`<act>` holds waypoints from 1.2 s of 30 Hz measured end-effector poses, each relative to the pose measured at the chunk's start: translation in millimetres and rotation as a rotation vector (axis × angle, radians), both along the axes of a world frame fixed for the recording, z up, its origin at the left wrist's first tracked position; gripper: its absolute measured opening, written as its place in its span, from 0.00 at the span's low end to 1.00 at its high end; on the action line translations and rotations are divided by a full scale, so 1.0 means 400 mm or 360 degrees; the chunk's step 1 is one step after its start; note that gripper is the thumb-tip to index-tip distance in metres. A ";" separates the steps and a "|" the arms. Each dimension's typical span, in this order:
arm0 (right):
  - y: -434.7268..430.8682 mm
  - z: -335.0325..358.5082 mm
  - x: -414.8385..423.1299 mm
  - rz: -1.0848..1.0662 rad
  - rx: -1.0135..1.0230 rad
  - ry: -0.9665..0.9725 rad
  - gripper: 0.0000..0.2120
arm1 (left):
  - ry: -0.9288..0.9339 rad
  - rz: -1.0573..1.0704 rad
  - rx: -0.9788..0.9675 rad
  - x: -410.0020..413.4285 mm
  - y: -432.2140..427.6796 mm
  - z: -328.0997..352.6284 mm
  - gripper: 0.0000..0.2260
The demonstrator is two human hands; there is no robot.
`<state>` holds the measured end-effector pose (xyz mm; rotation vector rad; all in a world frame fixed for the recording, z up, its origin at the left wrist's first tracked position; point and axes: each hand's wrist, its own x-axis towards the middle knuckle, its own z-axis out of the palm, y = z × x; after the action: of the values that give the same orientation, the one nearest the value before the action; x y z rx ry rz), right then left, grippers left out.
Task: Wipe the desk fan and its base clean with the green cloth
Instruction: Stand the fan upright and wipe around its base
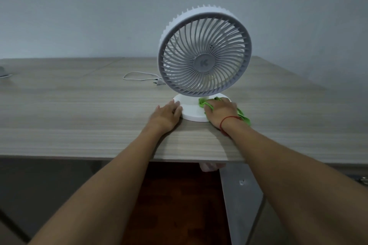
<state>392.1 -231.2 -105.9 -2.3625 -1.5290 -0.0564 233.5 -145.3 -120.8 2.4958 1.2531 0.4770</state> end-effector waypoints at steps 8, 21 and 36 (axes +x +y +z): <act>0.070 0.025 -0.077 0.0167 -0.0130 -0.0118 0.21 | 0.0030 0.0001 0.0000 -0.005 0.023 -0.007 0.22; -0.065 -0.030 0.086 0.0033 0.0208 0.0122 0.21 | 0.0127 -0.0002 0.0058 0.002 0.015 -0.010 0.22; -0.105 0.002 -0.087 0.0188 0.0324 0.0440 0.23 | -0.0595 0.0019 0.0105 -0.029 -0.044 -0.006 0.18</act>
<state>357.4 -273.0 -105.1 -2.0230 -1.4504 0.1309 221.9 -162.9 -123.1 2.3070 1.1172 0.9504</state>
